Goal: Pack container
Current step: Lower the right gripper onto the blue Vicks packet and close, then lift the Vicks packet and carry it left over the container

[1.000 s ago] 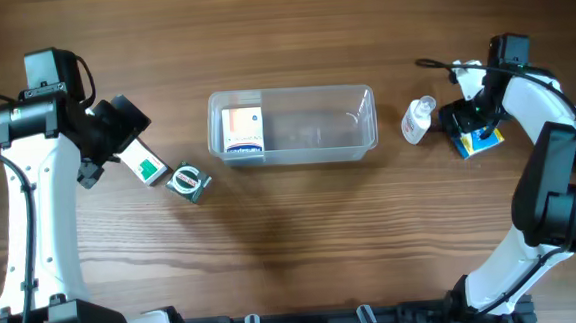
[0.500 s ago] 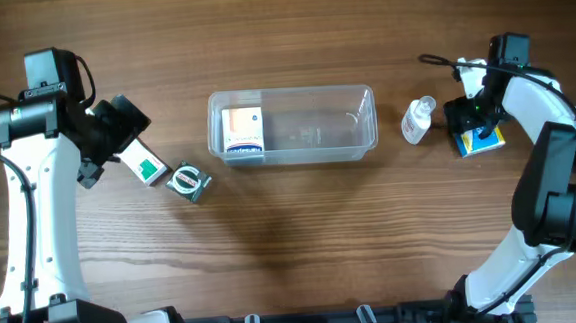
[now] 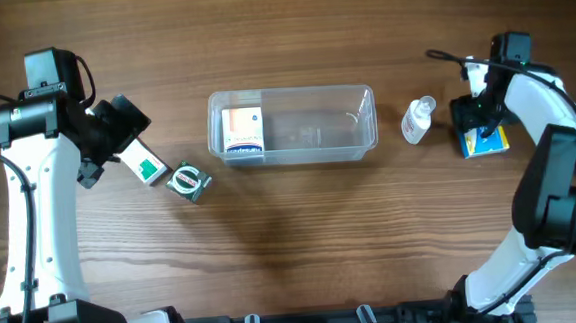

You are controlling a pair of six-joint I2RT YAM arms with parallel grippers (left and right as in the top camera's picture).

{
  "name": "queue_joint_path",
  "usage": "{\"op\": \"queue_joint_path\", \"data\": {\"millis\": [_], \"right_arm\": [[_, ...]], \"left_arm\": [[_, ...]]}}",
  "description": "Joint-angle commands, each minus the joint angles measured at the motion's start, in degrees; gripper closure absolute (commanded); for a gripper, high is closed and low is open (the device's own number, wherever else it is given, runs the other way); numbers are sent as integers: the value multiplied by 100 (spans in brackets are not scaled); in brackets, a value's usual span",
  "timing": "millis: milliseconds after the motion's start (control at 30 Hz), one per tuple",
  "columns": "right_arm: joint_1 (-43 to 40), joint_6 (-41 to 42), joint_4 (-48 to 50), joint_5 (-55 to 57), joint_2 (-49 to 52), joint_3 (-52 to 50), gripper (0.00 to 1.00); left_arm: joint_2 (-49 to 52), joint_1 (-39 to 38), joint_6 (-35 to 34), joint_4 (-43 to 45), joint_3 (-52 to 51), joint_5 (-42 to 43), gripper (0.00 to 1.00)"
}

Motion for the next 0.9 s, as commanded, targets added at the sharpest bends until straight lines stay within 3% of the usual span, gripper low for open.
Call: {"op": "queue_joint_path", "data": {"millis": [0,367,567,867], "right_arm": [[2,289,-48,136,-494,197,21],[2,472,-247,136,-1167,197,23],[2,479,-267,136,-1491,197,32],[72,479,-201,114,-2114,221,31]], "left_arm": [[39,20,4,15,-7,46,0],[39,20,4,15,-7,46,0],[39,20,4,15,-7,46,0],[39,20,4,15,-7,46,0]]}}
